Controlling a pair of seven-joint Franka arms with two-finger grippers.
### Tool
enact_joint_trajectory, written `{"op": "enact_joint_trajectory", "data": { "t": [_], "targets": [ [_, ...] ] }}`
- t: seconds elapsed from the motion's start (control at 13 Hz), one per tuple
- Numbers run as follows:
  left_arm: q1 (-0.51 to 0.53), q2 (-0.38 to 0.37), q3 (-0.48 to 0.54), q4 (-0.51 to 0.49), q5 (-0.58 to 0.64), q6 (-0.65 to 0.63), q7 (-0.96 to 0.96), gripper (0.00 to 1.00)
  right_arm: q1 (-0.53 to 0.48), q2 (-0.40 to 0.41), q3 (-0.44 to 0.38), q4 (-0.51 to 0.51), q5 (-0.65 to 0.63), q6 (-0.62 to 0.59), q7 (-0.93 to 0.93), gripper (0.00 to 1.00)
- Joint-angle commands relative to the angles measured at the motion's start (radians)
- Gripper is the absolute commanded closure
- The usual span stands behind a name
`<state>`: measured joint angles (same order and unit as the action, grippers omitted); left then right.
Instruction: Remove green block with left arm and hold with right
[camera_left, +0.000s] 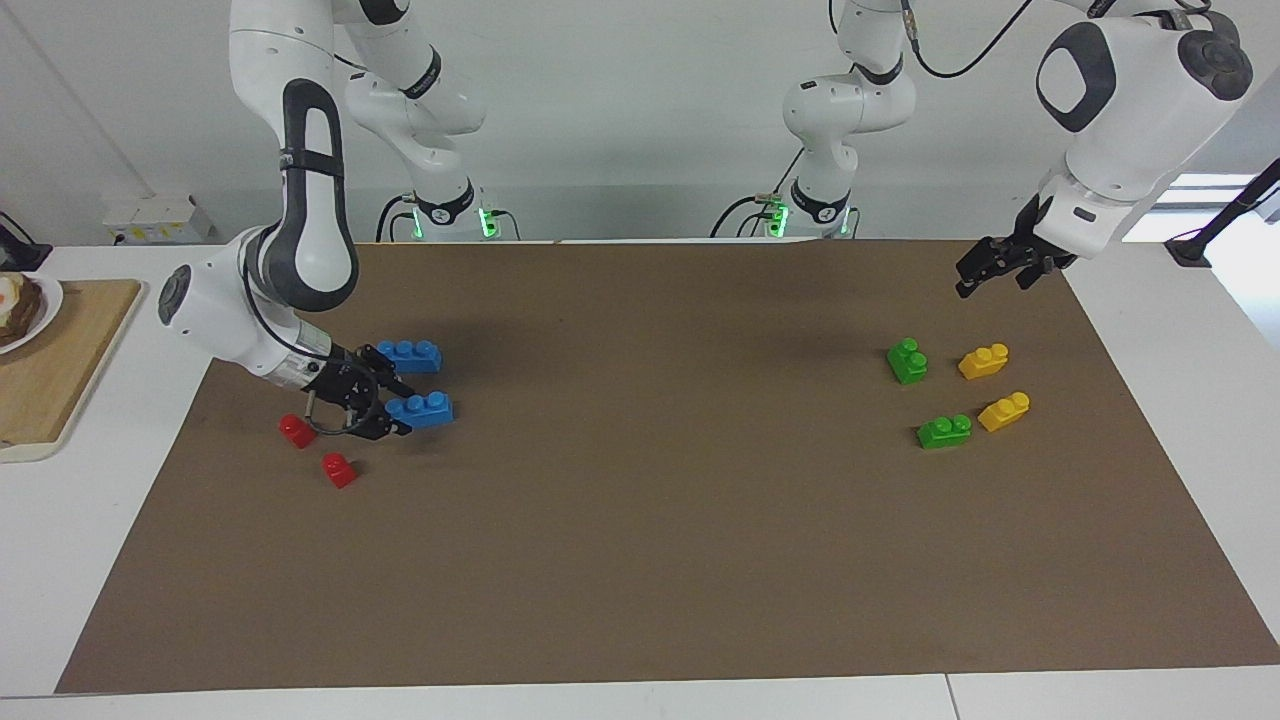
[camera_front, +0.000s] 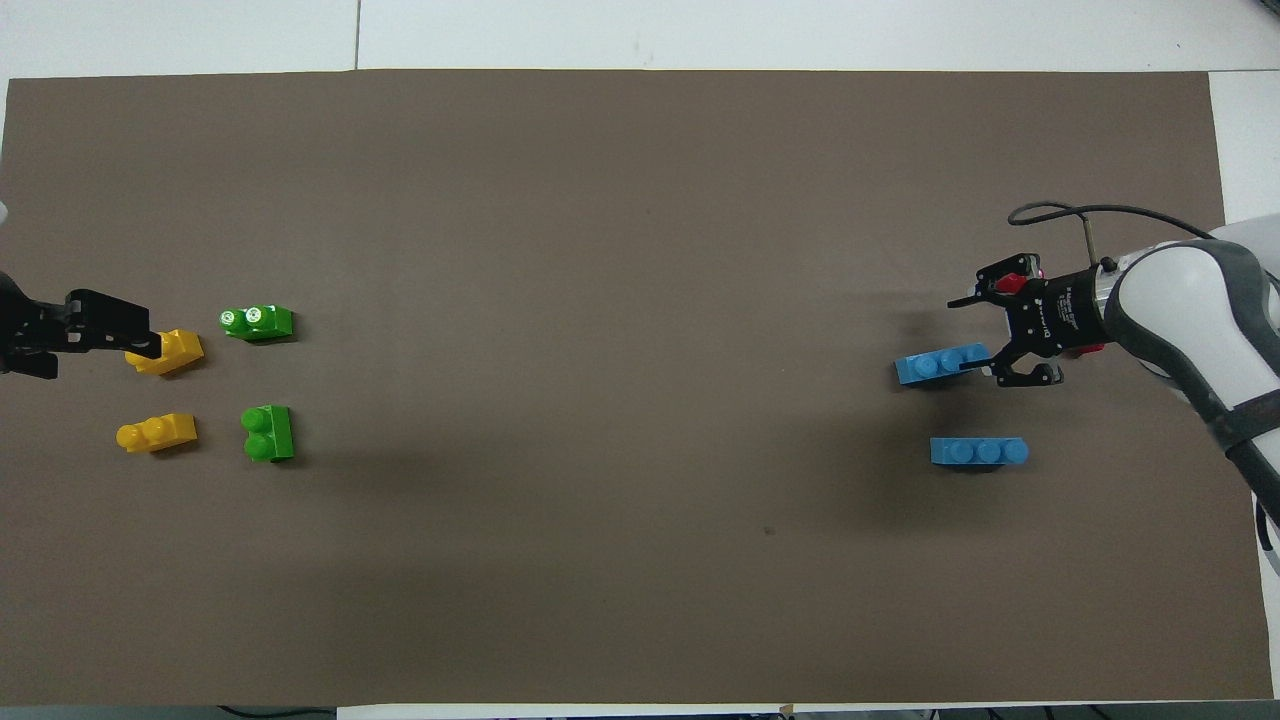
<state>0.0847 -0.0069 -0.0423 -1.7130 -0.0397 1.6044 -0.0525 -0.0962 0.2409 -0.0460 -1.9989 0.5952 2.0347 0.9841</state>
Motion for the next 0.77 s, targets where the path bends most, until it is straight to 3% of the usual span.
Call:
{"op": "enact_joint_trajectory", "data": {
  "t": [0.0,0.31,0.69],
  "targets": [
    [-0.035,0.097,0.028,0.137,0.000,-0.076,0.003,0.00,-0.011,-0.008,0.003,0.035,-0.018,-0.047,0.042,0.24],
    [-0.054,0.062,0.048,0.090,0.004,-0.093,0.002,0.00,-0.008,-0.025,0.002,0.124,-0.055,-0.117,0.067,0.23],
    [-0.138,0.013,0.110,0.024,0.004,-0.092,0.002,0.00,0.001,-0.043,0.012,0.268,-0.199,-0.206,0.047,0.03]
  ]
}}
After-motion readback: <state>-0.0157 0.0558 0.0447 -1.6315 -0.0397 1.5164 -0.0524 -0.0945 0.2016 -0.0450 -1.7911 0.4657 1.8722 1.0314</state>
